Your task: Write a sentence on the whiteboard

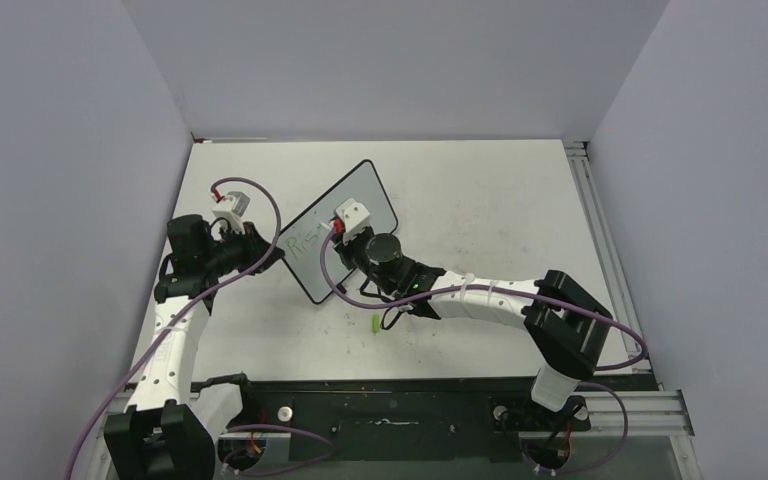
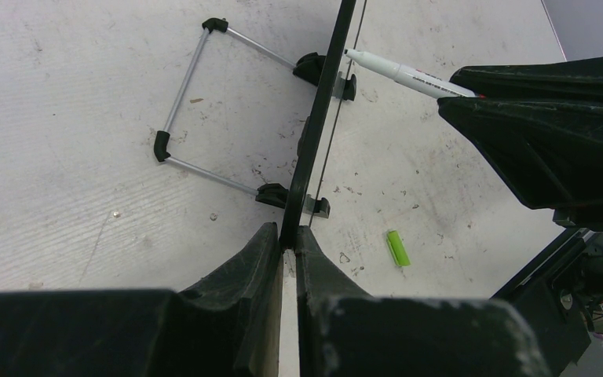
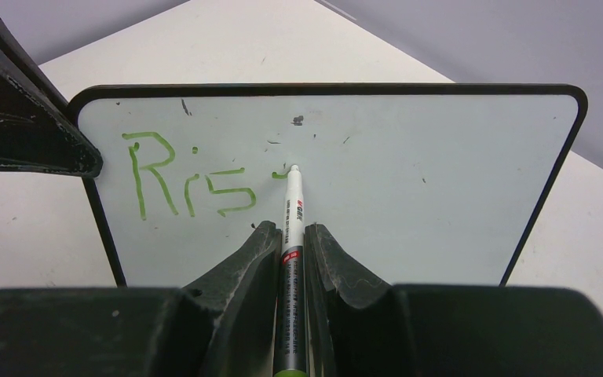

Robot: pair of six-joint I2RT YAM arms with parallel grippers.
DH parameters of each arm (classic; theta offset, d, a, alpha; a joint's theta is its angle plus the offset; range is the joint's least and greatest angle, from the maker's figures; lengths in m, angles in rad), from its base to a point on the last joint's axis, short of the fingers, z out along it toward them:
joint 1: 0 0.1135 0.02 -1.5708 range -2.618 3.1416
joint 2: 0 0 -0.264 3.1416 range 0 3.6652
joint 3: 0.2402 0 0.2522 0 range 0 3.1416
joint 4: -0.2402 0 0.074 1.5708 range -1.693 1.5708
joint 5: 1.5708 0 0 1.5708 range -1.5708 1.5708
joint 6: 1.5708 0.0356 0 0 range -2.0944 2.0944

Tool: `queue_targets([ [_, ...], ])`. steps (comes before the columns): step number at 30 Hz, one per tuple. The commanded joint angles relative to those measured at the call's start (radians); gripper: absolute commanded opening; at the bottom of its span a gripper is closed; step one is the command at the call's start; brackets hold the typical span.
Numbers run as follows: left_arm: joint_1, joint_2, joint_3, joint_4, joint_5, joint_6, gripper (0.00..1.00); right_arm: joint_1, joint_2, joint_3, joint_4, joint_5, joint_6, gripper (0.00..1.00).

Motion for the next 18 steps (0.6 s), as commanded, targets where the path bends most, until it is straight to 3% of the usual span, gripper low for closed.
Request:
queue_targets([
  [1,0.002,-0.014,0.047,0.030,0.019,-0.004,0.00,0.003,-0.007,0.041,0.058,-0.005,-0.004,0.05],
  [18,0.003,-0.015,0.046,0.030,0.022,-0.004,0.00,0.030,-0.013,0.037,0.068,-0.005,-0.028,0.05],
])
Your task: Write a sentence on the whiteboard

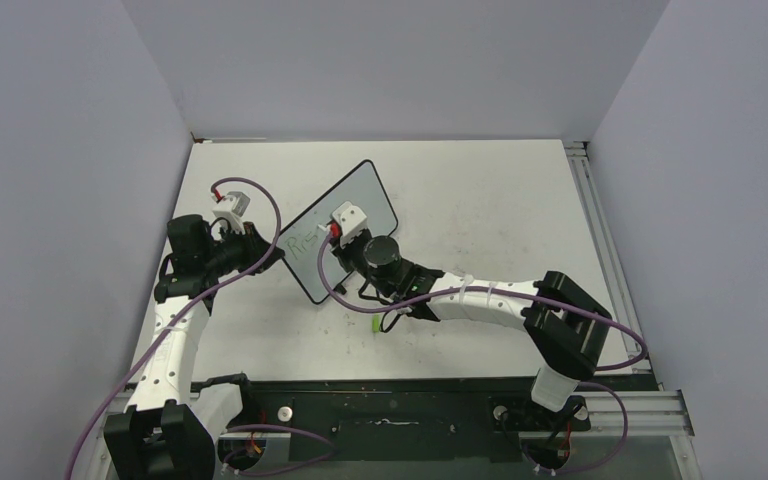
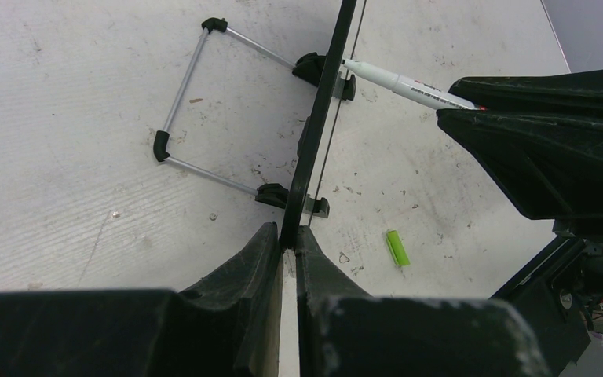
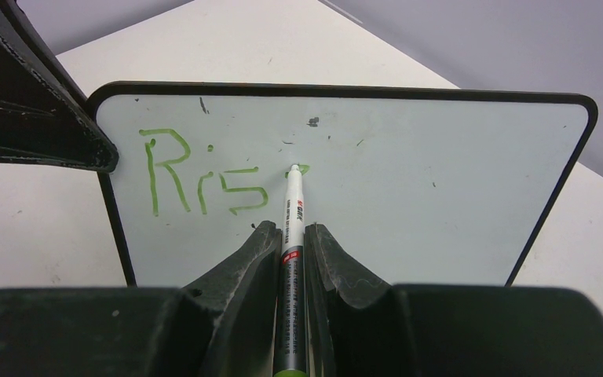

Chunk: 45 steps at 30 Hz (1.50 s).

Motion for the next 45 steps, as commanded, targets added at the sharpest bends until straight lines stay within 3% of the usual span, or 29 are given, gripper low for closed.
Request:
queue_targets([
  [1,0.002,-0.015,0.045,0.030,0.022,-0.004,0.00,0.012,-0.012,0.037,0.066,-0.006,-0.008,0.05],
  [45,0.003,-0.016,0.047,0.029,0.020,-0.004,0.00,0.022,-0.006,-0.041,0.025,0.022,0.018,0.05],
])
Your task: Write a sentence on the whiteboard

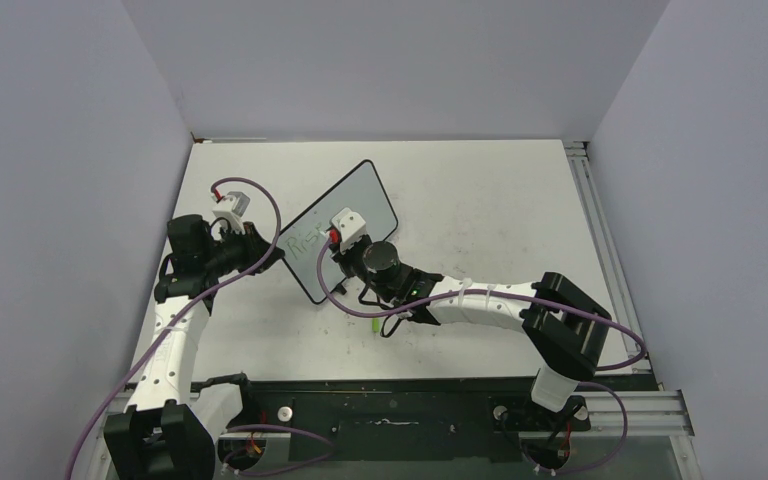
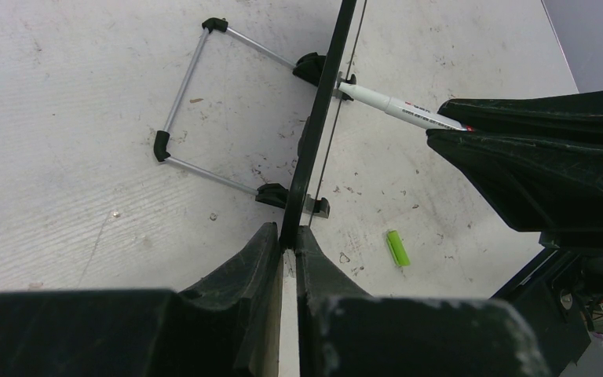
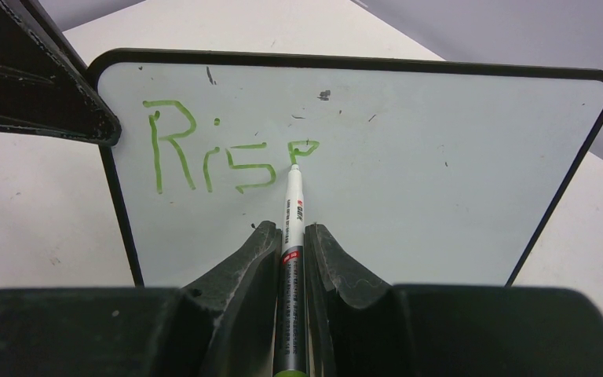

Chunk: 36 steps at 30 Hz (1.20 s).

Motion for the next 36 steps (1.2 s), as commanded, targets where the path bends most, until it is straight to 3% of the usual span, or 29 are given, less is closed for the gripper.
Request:
queue_targets([
  [1,0.003,-0.015,0.048,0.030,0.019,-0.004,0.00,0.009,-0.007,-0.015,0.028,0.009,0.017,0.05],
  [36,0.002,-0.017,0.048,0.030,0.020,-0.004,0.00,-0.019,0.008,0.008,0.044,0.057,0.026,0.05],
])
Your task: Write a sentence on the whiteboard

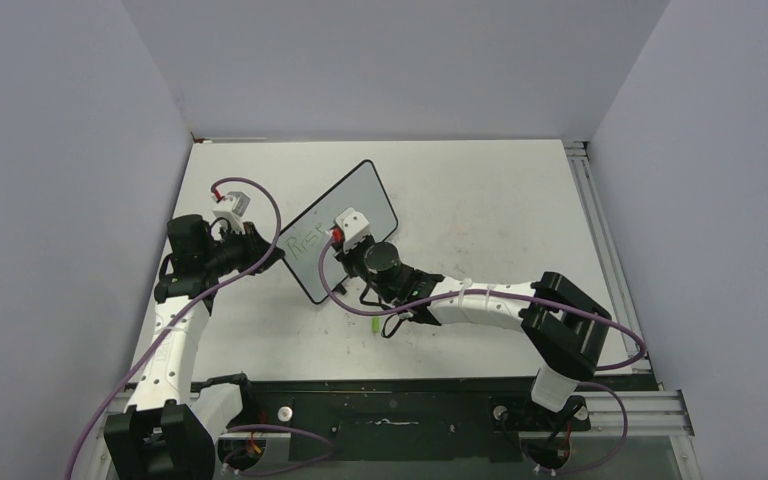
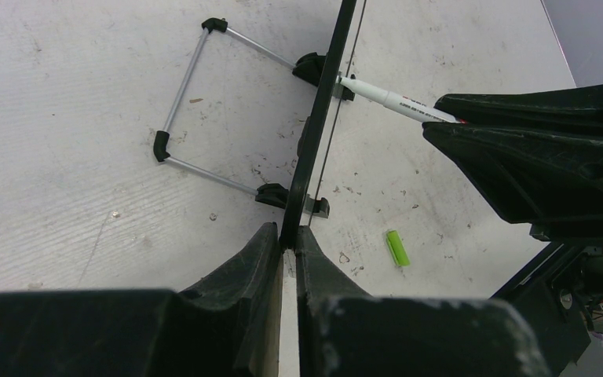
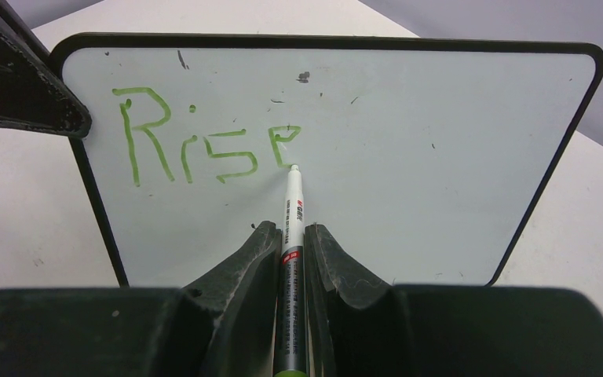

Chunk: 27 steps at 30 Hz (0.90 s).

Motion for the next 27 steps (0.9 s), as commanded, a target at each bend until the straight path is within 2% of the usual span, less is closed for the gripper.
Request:
queue_targets([
  [1,0.002,-0.017,0.046,0.030,0.019,-0.004,0.00,-0.012,0.008,0.024,0.045,0.022,0.009,0.05],
  [16,0.003,-0.016,0.047,0.030,0.018,-0.004,0.00,-0.021,0.011,0.031,0.047,0.012,0.009,0.05],
  [27,0.003,-0.016,0.048,0.030,0.016,-0.002,0.00,-0.018,-0.049,-0.008,0.051,-0.009,0.005,0.05],
])
